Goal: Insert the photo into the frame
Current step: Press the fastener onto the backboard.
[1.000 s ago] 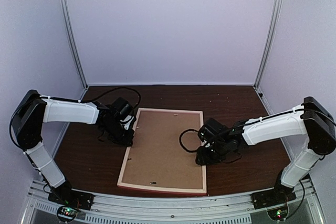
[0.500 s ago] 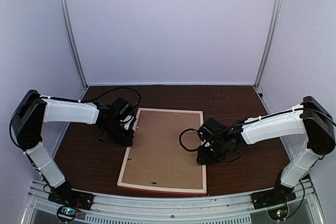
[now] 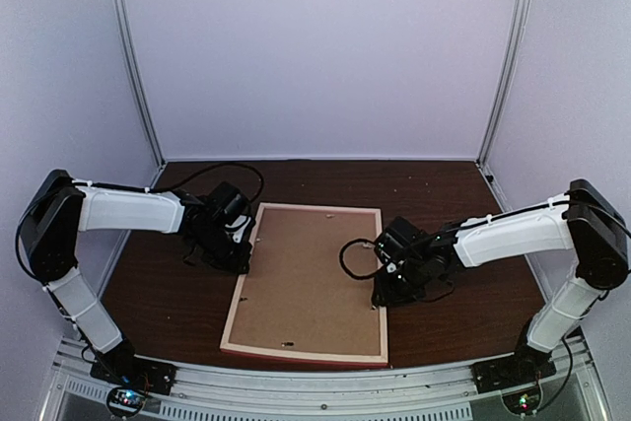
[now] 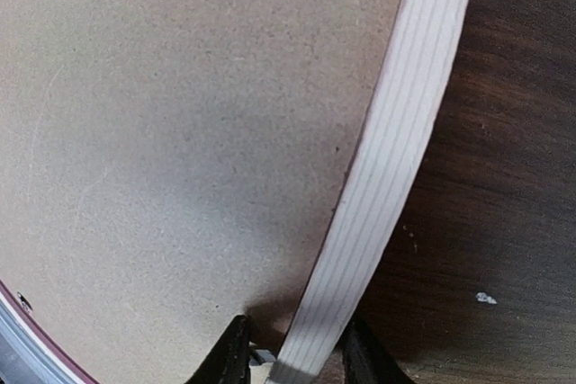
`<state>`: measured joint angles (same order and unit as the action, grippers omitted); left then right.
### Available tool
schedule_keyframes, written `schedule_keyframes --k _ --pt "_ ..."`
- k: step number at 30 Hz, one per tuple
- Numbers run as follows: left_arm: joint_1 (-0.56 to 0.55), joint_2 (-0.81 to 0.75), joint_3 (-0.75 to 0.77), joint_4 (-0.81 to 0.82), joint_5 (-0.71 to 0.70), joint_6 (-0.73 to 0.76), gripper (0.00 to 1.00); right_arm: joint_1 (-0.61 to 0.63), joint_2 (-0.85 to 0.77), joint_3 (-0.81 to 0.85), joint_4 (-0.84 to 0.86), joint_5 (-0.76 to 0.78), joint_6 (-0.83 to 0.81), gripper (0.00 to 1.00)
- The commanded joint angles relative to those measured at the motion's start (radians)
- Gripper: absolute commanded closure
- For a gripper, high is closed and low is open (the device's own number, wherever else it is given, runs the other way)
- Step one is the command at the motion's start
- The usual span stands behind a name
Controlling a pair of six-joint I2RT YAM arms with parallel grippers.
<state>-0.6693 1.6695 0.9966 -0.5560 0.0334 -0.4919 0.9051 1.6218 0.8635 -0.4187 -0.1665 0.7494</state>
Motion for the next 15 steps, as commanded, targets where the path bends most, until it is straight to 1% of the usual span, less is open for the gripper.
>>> schedule_keyframes --k 1,9,15 --pt "-0.003 -0.024 -0.004 -0.004 -0.002 -0.010 0.77 -0.007 0.021 0.014 -0.036 -0.007 -0.040 0.62" --pt "-0.002 -0.019 0.000 -0.004 0.000 -0.012 0.77 -0.034 -0.022 0.028 -0.096 -0.010 -0.079 0.58" --pt "-0.003 -0.012 0.004 -0.004 0.004 -0.009 0.77 -0.041 -0.008 0.047 -0.133 -0.011 -0.114 0.60"
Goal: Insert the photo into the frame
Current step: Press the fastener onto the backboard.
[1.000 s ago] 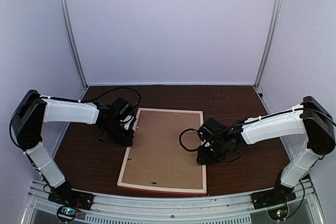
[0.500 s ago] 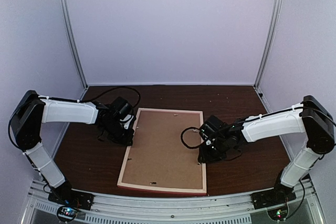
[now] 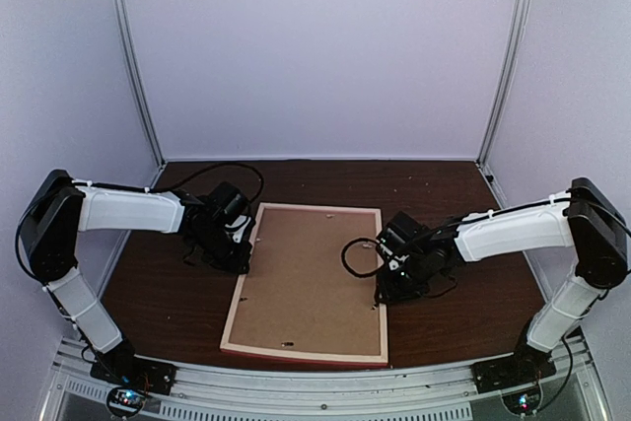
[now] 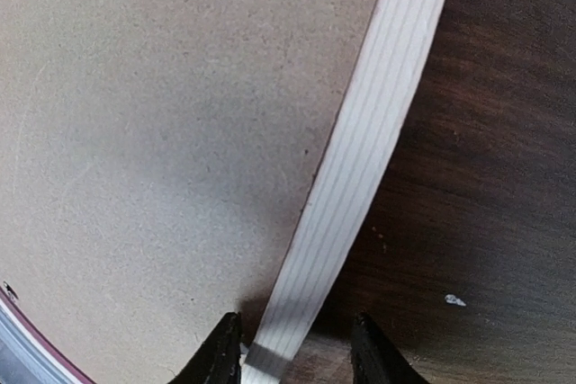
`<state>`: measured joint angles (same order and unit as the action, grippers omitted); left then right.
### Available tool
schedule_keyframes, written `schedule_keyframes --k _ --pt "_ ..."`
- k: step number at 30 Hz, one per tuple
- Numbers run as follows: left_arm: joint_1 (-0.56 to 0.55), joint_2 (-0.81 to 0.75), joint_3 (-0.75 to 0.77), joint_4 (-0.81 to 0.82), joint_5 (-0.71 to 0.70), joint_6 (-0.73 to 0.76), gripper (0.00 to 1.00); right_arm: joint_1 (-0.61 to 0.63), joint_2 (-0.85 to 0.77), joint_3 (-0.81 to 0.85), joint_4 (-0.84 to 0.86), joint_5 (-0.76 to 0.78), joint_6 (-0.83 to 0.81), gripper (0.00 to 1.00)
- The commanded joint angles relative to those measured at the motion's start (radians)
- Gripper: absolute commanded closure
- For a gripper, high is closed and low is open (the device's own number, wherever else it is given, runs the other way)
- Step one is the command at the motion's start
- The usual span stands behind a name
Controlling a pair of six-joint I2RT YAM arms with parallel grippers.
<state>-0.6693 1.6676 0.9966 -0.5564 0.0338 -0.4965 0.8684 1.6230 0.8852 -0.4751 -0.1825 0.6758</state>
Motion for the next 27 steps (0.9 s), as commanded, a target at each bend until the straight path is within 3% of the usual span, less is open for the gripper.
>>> schedule_keyframes --k 1,27 --pt "-0.002 -0.009 0.005 -0.004 0.005 -0.004 0.77 -0.006 -0.002 0.030 -0.082 0.004 -0.047 0.61" --pt "-0.003 0.006 0.014 -0.009 0.005 0.003 0.77 0.000 0.109 0.121 -0.228 -0.037 -0.169 0.63"
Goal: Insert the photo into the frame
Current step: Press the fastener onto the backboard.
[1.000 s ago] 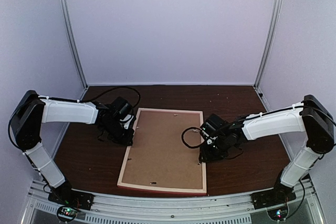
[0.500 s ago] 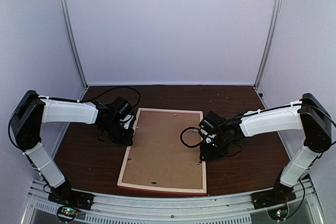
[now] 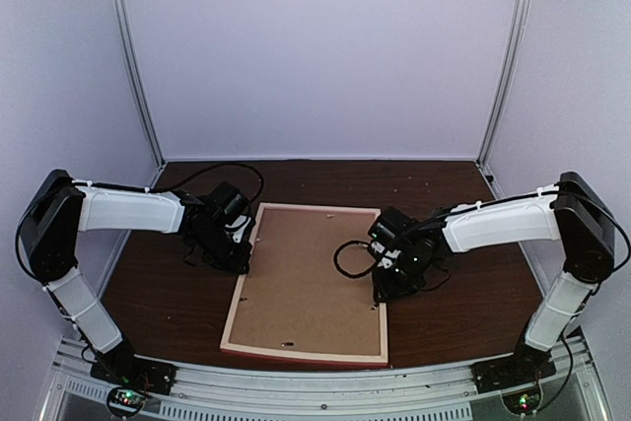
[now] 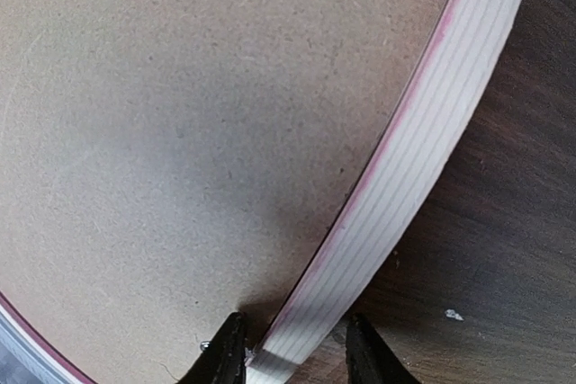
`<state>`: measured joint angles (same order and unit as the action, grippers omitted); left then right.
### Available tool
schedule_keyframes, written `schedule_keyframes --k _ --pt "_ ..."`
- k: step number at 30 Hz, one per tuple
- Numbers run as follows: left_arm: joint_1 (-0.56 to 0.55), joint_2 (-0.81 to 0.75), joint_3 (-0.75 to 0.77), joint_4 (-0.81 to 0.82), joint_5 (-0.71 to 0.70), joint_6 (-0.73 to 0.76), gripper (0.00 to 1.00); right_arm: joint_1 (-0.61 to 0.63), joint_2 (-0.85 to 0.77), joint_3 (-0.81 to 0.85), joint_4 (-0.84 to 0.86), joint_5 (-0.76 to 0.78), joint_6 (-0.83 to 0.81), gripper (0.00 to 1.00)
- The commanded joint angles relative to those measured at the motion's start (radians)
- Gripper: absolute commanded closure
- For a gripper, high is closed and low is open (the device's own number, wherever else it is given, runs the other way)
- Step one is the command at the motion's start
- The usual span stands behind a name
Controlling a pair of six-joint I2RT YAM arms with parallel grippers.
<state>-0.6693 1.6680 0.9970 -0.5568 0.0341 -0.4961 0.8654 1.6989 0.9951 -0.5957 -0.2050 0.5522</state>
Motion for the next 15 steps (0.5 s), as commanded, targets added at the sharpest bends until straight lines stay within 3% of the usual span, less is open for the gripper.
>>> schedule_keyframes --k 1,15 --pt "-0.002 0.006 0.014 -0.009 0.005 0.002 0.77 0.001 0.034 0.016 -0.119 -0.015 -0.054 0.63" --pt "-0.003 0.018 0.020 -0.015 0.000 0.004 0.78 -0.025 0.095 0.074 -0.203 -0.154 -0.204 0.64"
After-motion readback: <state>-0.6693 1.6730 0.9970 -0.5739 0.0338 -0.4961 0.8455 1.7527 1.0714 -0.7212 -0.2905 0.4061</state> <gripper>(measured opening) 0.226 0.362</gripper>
